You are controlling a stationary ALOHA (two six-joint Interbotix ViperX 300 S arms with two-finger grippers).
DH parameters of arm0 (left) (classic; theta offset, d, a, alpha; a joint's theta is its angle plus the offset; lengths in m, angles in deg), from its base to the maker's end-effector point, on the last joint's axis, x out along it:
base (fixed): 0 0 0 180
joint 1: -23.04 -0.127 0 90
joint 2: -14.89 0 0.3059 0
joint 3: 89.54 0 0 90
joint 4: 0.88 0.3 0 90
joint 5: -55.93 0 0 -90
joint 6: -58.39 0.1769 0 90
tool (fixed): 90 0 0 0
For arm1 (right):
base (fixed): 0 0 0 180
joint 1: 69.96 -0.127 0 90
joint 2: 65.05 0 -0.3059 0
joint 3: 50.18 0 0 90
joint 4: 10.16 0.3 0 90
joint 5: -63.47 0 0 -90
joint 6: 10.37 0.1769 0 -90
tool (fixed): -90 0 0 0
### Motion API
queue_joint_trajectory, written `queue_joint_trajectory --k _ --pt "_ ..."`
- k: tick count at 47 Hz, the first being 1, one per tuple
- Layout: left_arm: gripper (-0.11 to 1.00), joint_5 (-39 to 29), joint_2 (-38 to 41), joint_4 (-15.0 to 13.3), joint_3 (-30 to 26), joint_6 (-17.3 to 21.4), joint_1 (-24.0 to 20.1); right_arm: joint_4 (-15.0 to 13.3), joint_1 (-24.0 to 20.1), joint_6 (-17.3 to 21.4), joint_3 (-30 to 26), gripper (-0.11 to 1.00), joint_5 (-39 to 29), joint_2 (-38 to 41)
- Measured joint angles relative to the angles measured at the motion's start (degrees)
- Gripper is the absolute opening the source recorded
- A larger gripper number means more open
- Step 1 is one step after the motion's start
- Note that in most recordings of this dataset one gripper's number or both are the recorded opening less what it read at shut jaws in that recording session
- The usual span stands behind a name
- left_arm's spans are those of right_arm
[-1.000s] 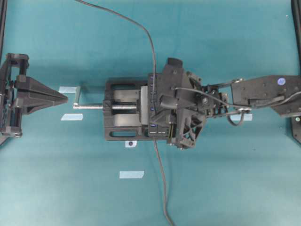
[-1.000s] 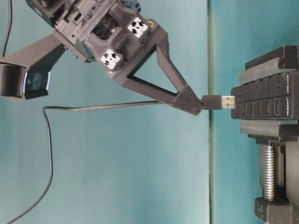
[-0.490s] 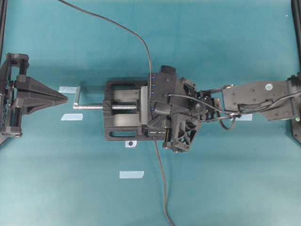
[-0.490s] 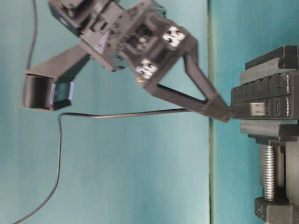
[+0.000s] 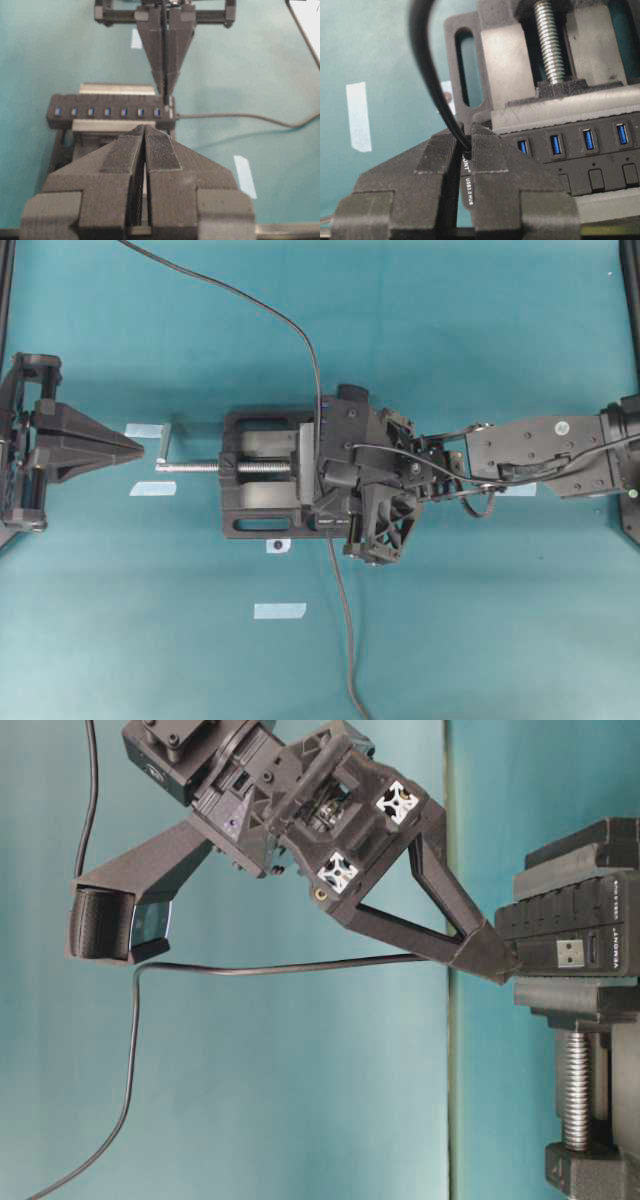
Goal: Insert the USB into the front port of the fixed hub.
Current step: 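Align the plug with a front port using the right gripper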
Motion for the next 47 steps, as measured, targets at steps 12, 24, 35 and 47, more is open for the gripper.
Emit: queue_joint_trajectory --k 12,24,35,47 --pt "0.0 -0.09 0.0 0.09 0.0 0.0 0.0 -0.09 0.44 0.0 0.88 0.02 0.35 0.0" --pt "0.0 -0.09 0.0 0.09 0.0 0.0 0.0 -0.09 0.97 -0.09 1.05 0.02 1.41 0.09" --pt "0.0 -0.09 0.0 0.0 0.0 0.09 0.0 -0.09 1.05 0.0 1.14 0.02 1.76 0.0" --pt "0.0 0.0 0.0 0.09 0.0 0.0 0.0 -0.09 1.14 0.0 1.32 0.02 1.76 0.0"
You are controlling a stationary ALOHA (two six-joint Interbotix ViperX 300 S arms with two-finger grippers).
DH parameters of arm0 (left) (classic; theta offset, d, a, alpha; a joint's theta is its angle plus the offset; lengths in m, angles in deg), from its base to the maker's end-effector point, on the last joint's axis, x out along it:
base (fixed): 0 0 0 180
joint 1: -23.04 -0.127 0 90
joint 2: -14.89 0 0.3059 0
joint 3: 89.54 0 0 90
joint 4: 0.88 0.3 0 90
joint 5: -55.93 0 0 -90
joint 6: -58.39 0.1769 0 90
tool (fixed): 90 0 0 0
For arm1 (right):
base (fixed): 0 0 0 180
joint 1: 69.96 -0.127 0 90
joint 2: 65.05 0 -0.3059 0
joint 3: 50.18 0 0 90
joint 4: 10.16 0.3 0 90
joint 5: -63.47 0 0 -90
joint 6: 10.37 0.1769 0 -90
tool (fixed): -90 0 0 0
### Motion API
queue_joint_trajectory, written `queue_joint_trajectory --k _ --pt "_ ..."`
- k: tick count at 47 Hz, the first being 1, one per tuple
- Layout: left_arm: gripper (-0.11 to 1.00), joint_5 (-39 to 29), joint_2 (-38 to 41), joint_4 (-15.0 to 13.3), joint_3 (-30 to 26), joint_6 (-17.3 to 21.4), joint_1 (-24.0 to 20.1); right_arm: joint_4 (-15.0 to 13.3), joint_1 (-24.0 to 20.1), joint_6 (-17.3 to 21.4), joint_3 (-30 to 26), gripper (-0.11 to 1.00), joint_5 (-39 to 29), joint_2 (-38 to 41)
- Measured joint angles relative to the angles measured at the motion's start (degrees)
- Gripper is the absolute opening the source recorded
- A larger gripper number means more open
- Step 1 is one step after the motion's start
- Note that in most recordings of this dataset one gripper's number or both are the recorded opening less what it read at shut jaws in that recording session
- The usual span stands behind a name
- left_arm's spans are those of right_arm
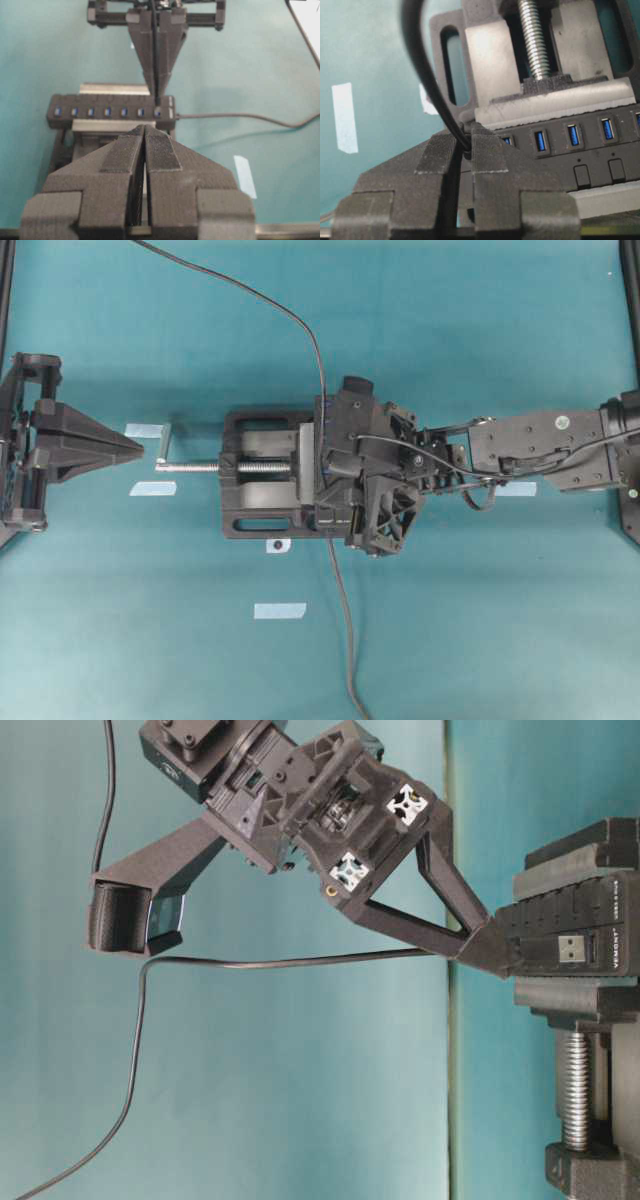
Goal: Insert the USB into the front port of the fixed hub.
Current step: 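Align the plug with a front port using the right gripper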
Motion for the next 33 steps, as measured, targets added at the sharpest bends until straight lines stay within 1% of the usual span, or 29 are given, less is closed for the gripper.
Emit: queue_joint_trajectory --k 33 --pt "0.0 0.0 0.0 0.0 0.0 0.0 0.0 0.0 0.0 0.0 0.18 0.02 1.23 0.97"
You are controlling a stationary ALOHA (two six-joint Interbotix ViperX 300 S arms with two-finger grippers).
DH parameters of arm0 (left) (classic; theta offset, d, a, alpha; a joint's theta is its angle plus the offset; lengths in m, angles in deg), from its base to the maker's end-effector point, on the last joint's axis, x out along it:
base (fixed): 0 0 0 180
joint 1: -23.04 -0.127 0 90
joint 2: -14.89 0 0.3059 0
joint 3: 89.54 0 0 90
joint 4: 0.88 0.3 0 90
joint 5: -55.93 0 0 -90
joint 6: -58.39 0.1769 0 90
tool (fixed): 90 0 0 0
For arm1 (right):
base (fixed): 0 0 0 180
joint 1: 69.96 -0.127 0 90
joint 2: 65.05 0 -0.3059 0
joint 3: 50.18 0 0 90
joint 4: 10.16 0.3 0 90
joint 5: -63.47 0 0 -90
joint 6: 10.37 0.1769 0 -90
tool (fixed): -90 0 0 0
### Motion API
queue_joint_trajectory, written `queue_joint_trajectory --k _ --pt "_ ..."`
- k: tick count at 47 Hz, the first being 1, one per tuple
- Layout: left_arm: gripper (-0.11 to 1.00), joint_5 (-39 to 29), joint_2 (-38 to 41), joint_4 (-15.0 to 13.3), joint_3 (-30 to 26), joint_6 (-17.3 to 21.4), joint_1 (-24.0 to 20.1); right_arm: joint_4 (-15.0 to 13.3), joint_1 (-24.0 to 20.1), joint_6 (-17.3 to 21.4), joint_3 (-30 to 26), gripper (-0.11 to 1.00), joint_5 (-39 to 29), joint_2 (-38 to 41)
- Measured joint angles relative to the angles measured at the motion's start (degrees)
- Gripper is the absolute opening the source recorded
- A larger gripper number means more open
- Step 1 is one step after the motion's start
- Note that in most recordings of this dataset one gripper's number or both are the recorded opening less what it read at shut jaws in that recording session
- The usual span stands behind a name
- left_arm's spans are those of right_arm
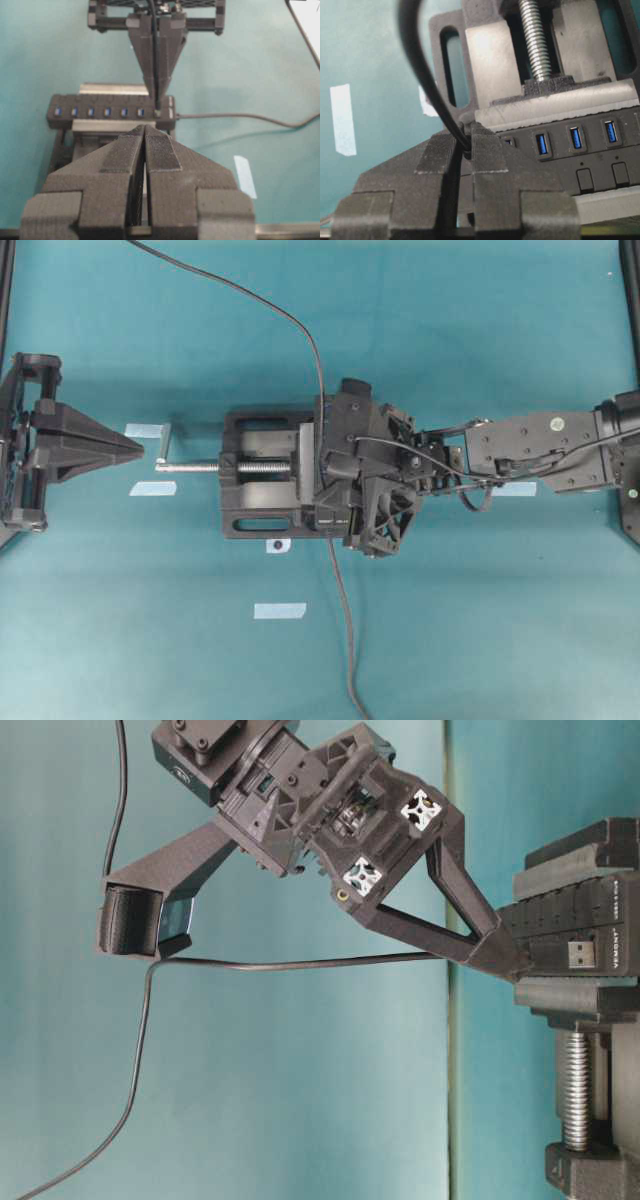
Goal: Insert the USB into the front port of the fixed hub.
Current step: 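Align the plug with a front port using the right gripper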
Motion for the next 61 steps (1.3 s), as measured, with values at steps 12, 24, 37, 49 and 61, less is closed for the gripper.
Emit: queue_joint_trajectory --k 12,24,37,49,61 --pt "0.0 0.0 0.0 -0.09 0.0 0.0 0.0 0.0 0.0 -0.09 -0.09 0.02 -1.32 0.0" --pt "0.0 0.0 0.0 -0.09 0.0 0.0 0.0 -0.18 0.0 0.0 -0.35 0.02 -3.25 0.0" --pt "0.0 0.0 0.0 -0.09 0.0 0.0 0.0 -0.26 0.0 0.0 -0.62 0.02 -3.69 0.0" --pt "0.0 -0.09 -0.09 -0.09 0.0 0.0 0.0 -0.35 -0.09 -0.09 -1.05 0.02 -5.36 -0.09" --pt "0.0 -0.09 0.0 0.0 0.09 0.0 0.0 -1.23 -0.35 0.0 -1.58 0.02 -7.03 0.18"
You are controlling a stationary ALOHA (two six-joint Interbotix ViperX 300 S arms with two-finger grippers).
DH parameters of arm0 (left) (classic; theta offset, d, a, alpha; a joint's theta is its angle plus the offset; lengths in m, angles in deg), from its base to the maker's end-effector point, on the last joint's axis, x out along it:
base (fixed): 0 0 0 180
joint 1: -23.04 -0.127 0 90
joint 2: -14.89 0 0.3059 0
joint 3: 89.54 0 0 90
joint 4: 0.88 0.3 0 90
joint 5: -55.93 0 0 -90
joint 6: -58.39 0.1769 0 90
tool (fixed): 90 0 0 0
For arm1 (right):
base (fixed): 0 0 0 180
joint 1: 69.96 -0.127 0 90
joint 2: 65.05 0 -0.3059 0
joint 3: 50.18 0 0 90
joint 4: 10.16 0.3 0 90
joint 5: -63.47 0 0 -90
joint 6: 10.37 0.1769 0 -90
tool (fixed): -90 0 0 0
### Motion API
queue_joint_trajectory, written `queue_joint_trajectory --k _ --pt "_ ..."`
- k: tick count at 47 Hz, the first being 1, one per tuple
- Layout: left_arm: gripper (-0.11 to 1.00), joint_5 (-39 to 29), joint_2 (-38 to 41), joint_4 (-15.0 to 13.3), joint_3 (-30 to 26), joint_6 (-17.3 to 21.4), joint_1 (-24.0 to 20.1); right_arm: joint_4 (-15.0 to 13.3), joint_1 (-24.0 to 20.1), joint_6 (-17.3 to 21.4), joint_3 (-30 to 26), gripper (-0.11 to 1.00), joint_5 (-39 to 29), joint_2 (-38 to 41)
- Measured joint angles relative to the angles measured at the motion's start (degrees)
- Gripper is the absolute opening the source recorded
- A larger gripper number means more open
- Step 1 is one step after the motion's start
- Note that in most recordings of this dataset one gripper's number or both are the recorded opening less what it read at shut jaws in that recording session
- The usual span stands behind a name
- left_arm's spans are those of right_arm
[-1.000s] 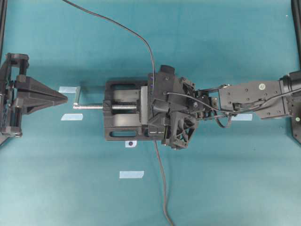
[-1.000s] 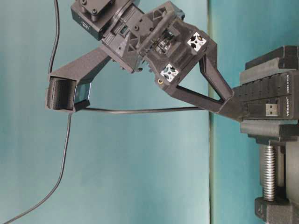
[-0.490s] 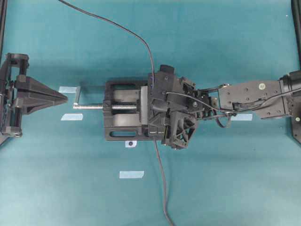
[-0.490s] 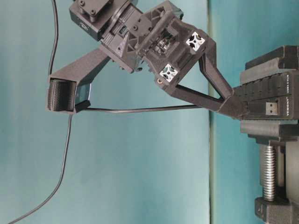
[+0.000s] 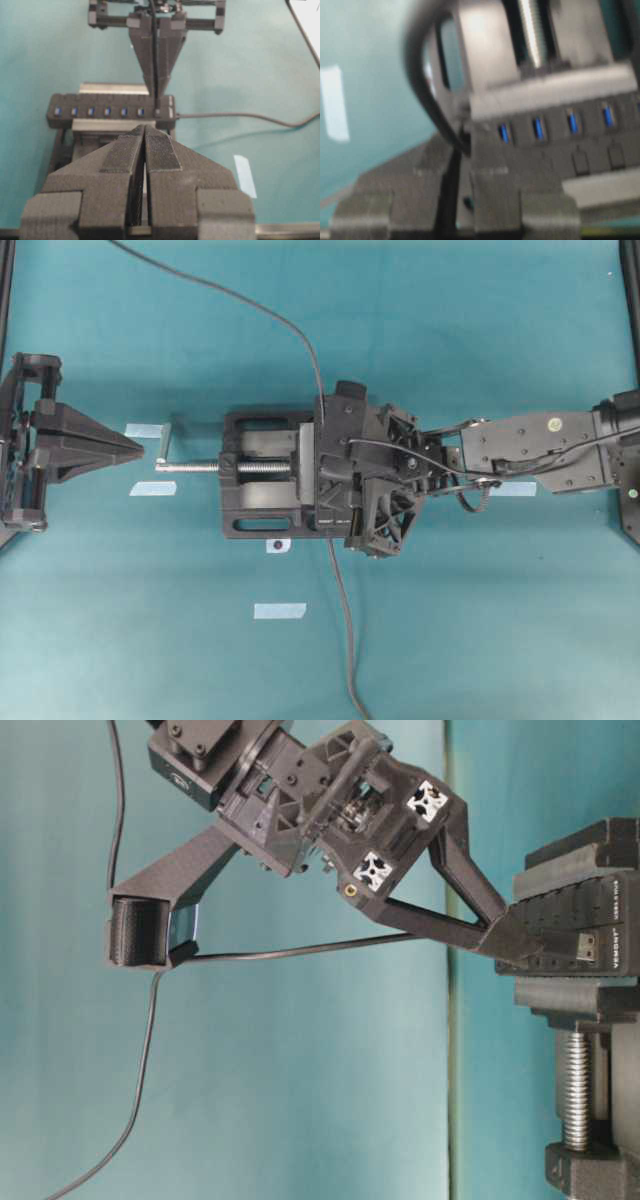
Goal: Insert the USB into the front port of the fixed hub.
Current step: 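Align the plug with a front port using the right gripper, then push the plug into the front port with the right gripper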
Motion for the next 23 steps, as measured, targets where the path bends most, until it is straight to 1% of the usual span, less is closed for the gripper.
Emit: queue_joint_trajectory --k 10,23 --pt "0.0 0.26 0.0 -0.09 0.0 0.0 0.0 -0.09 0.09 0.0 -0.09 0.02 1.49 0.62" --pt "0.0 0.35 0.0 0.0 0.0 0.0 0.0 -0.09 0.09 0.0 -0.26 0.02 1.58 0.7"
